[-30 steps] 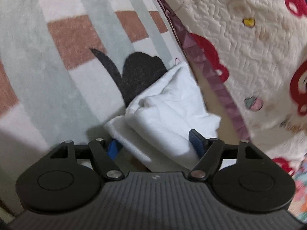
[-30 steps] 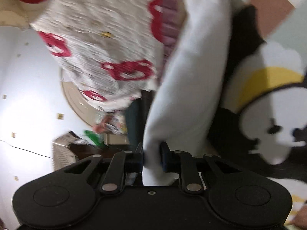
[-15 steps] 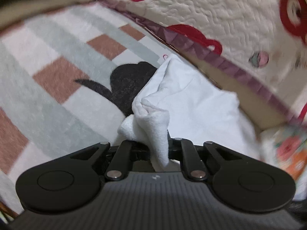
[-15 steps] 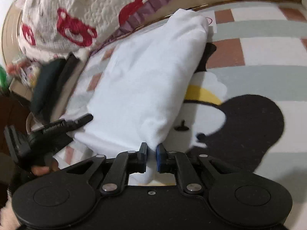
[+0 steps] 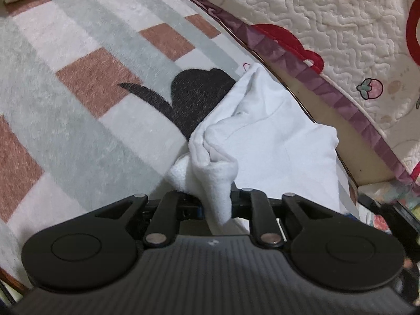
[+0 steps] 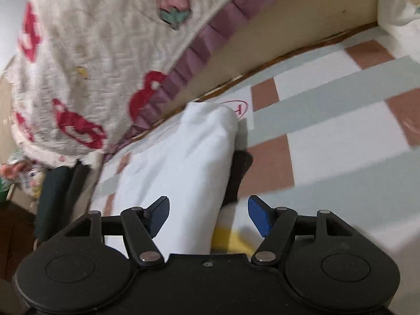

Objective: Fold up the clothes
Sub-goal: 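Grasp the folded shirt with both grippers and lift it, then carry the folded shirt with both grippers onto the dark clothes stack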

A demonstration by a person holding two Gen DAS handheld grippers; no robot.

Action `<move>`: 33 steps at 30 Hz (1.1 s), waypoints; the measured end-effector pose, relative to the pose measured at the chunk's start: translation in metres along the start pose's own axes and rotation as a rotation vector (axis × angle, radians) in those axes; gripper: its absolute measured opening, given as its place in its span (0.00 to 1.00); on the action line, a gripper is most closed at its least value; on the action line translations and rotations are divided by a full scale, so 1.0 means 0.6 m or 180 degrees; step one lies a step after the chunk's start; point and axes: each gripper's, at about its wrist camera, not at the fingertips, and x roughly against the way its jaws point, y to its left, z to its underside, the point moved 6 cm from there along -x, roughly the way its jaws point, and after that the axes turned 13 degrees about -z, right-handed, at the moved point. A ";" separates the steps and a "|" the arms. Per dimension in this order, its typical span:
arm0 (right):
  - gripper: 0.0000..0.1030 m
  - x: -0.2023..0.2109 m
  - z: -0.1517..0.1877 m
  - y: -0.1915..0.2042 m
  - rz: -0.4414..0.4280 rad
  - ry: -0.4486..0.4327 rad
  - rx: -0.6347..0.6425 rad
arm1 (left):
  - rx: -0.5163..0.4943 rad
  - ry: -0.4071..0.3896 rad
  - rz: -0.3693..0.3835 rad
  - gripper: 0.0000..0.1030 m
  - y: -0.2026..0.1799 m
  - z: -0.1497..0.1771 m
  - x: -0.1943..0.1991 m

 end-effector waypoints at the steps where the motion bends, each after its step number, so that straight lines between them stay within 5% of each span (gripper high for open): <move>1: 0.70 -0.020 -0.008 -0.009 -0.0034 0.0033 -0.0068 | -0.0018 -0.0008 -0.0002 0.14 -0.001 0.000 0.000; 4: 0.70 -0.063 -0.022 -0.021 -0.0115 -0.0003 -0.0234 | -0.0069 -0.0038 -0.0027 0.14 -0.005 0.001 -0.001; 10: 0.71 -0.128 -0.053 -0.028 -0.0116 -0.0186 0.0064 | 0.0183 0.0033 0.0067 0.23 0.011 -0.004 -0.023; 11: 0.64 -0.137 -0.056 -0.023 -0.0230 -0.0201 0.0091 | 0.0189 0.0039 0.0094 0.21 0.011 -0.006 -0.025; 12: 0.22 -0.146 -0.058 -0.015 -0.0402 -0.0190 0.0113 | 0.0135 0.0040 0.0103 0.19 0.008 -0.007 -0.026; 13: 0.17 -0.154 -0.059 -0.008 -0.0574 -0.0179 0.0135 | 0.0045 0.0021 0.0099 0.13 0.002 -0.009 -0.026; 16: 0.17 -0.145 -0.065 0.031 -0.0650 -0.0366 0.0373 | -0.0316 -0.0174 0.0020 0.10 -0.020 -0.015 -0.007; 21: 0.17 -0.121 -0.081 0.130 -0.0557 -0.0496 0.0751 | -0.0853 -0.0877 -0.0200 0.10 -0.048 -0.053 0.059; 33: 0.16 -0.153 -0.081 0.424 -0.0585 -0.0146 0.1927 | -0.0778 -0.1686 -0.0480 0.10 0.035 -0.158 0.199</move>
